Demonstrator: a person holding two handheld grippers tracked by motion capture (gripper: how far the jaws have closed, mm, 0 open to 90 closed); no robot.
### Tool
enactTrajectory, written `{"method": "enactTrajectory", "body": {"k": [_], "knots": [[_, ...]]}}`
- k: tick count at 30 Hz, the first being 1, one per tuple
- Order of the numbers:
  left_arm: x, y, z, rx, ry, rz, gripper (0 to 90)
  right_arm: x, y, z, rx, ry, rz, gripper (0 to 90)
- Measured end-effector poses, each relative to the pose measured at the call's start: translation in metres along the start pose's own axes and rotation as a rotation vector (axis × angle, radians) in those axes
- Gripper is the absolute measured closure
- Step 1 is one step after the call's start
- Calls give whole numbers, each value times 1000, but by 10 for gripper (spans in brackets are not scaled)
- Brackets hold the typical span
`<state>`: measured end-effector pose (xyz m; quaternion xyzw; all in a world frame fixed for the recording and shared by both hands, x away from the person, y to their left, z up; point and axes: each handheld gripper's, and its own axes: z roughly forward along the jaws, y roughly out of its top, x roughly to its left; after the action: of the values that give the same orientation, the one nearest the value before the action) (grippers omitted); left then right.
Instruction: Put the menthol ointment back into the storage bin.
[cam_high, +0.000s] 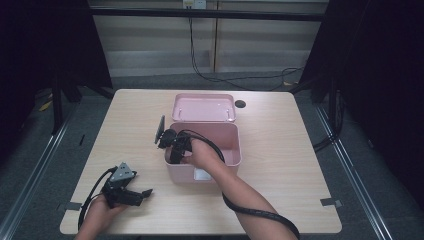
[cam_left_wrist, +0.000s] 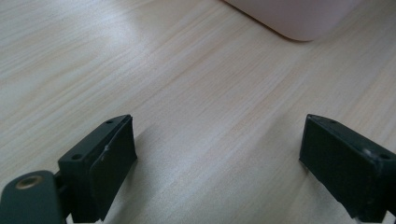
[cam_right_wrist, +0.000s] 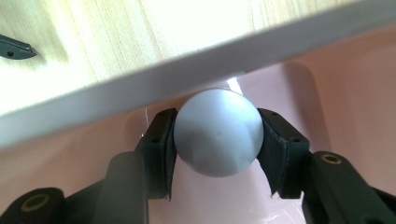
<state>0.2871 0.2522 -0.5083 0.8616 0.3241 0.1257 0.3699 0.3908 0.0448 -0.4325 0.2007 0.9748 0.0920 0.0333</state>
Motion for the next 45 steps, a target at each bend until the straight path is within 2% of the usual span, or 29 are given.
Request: {"method": "enactTrajectory", "body": {"k": [23, 30, 32, 41, 45], "knots": [[0, 0, 0, 0, 0, 0, 101, -4, -3, 1, -1, 10, 11, 495], [0, 0, 0, 0, 0, 0, 101, -5, -5, -1, -11, 0, 16, 394], [0, 0, 0, 0, 0, 0, 101, -5, -6, -3, -15, 10, 33, 362], [0, 0, 0, 0, 0, 0, 101, -14, -14, -20, -38, 21, 61, 279], [0, 0, 0, 0, 0, 0, 100, -17, -19, -30, -49, 16, 53, 228]]}}
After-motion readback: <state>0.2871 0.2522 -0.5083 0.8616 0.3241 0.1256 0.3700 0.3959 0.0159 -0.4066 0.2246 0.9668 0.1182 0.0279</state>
